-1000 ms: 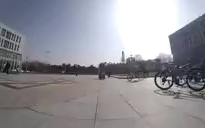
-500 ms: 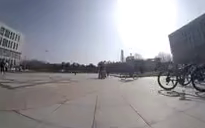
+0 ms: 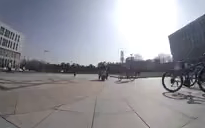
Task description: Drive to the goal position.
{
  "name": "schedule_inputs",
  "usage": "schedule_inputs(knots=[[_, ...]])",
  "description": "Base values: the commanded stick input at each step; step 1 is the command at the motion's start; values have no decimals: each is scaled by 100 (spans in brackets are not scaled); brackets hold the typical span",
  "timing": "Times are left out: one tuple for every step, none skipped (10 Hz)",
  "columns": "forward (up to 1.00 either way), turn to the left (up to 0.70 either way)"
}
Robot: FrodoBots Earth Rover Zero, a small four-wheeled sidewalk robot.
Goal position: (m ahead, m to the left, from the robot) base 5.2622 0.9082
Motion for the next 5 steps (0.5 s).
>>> schedule_inputs(knots=[[50,0],[50,0],[50,0],[50,0],[47,0]])
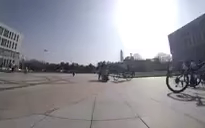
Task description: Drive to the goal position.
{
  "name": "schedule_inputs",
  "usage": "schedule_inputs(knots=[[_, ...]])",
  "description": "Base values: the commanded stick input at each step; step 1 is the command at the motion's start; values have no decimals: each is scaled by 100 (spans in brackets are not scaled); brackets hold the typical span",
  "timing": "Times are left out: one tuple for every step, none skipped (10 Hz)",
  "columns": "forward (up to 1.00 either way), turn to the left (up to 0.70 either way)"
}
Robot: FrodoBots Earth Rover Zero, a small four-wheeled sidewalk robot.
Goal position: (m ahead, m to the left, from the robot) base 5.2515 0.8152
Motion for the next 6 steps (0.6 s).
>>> schedule_inputs(knots=[[23,0],[0,0],[0,0],[0,0],[0,0],[0,0]])
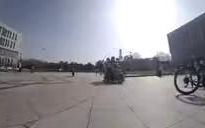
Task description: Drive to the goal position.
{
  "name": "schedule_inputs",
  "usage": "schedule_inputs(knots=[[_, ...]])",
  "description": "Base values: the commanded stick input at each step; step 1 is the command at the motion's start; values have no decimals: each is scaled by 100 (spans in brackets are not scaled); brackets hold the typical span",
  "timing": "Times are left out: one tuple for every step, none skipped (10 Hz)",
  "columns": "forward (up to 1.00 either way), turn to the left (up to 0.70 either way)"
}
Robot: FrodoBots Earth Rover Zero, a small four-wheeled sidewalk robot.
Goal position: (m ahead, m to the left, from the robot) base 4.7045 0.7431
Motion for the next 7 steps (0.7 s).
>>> schedule_inputs(knots=[[0,0],[0,0],[0,0],[0,0],[0,16],[0,50],[0,50]])
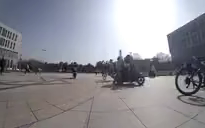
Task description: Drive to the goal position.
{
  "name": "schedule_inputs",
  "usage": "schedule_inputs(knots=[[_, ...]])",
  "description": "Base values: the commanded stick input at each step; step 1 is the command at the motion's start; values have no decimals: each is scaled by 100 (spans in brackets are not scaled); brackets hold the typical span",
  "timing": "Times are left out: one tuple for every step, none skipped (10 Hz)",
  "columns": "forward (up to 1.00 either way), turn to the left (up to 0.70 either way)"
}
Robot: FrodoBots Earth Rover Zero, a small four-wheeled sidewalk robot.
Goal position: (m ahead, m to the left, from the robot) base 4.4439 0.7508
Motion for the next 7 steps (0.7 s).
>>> schedule_inputs(knots=[[0,50],[0,50],[0,50],[0,50],[0,50],[0,50],[0,50]])
